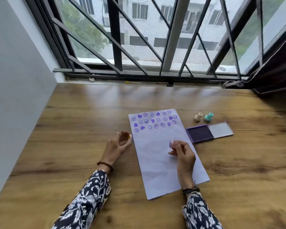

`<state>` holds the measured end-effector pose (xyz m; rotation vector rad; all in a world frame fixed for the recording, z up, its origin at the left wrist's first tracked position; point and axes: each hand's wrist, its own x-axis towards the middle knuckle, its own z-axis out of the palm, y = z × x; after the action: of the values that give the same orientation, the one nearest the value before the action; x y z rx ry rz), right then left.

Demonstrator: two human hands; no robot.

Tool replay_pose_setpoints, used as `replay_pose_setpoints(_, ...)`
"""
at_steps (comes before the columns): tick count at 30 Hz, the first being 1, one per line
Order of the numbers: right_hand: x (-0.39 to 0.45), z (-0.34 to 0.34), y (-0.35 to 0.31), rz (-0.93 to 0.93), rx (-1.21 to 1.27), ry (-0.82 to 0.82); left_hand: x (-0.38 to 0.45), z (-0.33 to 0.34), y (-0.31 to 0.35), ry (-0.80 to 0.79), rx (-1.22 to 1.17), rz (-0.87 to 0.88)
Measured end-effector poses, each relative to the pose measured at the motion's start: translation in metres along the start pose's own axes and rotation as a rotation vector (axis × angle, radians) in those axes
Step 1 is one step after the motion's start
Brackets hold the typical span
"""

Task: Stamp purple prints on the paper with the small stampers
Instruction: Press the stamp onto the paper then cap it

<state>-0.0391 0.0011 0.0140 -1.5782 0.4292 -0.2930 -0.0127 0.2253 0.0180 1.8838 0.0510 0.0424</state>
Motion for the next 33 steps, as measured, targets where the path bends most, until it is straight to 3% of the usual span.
replay_pose_setpoints(5,0.003,-0.010,-0.003,-0.010,-0.113,-0.118,0.021,-0.003,0.003,-0.023,-0.027,-0.034)
replay_pose_setpoints(10,0.005,-0.011,-0.009,-0.031,-0.174,-0.114,0.032,-0.007,-0.001,-0.048,-0.049,-0.064)
replay_pose_setpoints(17,-0.019,0.050,-0.024,-0.114,-0.374,-0.263,0.034,-0.007,-0.003,-0.054,-0.082,-0.066)
replay_pose_setpoints(26,-0.038,0.089,-0.025,-0.456,-0.859,-0.434,0.035,-0.004,-0.005,-0.041,-0.120,-0.086)
replay_pose_setpoints(33,-0.036,0.097,-0.032,-0.400,-0.922,-0.452,0.037,-0.002,-0.011,-0.028,-0.123,-0.070)
